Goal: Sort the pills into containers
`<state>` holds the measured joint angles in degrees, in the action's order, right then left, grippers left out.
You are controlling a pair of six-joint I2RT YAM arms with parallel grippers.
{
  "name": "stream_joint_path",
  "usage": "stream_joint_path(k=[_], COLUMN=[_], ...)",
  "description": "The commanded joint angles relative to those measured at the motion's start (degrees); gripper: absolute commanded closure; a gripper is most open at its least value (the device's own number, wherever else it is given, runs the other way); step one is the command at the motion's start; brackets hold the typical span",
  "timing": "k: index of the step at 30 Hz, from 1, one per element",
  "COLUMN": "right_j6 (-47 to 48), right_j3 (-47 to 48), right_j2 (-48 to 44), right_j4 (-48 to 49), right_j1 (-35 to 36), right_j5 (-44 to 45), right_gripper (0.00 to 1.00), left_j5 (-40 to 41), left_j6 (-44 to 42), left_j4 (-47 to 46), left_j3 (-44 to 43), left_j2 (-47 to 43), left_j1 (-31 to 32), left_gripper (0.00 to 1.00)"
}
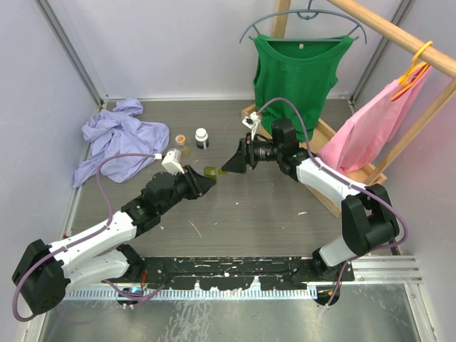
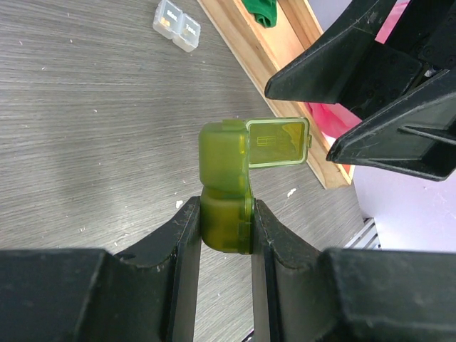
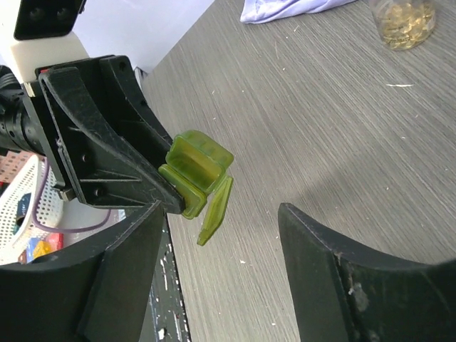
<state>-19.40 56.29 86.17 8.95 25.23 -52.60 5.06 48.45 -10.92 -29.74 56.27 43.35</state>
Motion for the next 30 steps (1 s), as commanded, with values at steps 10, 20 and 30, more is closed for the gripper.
stream_joint_path(k=[10, 20, 30], right_j6=[9.40, 10.89, 9.66], right_j3=[6.11, 7.02, 7.32], right_j2=[2.31, 4.17, 5.61], right_j4=[-9.29, -10.93, -10.52], right_j1=[0.89, 1.06, 1.99], right_j5=[6.60, 6.16, 4.05], right_gripper=[0.48, 0.53, 0.53], left_j5=[-0.67, -3.97, -6.77], left_j6=[-0.39, -0.37, 0.95], left_j4=[-4.29, -7.06, -11.84], left_j3=[-1.05, -0.25, 0.63], left_j2=[-0.87, -1.19, 0.28], left_j1=[-0.31, -0.29, -0.31], left_gripper=[1.00, 1.00, 1.00])
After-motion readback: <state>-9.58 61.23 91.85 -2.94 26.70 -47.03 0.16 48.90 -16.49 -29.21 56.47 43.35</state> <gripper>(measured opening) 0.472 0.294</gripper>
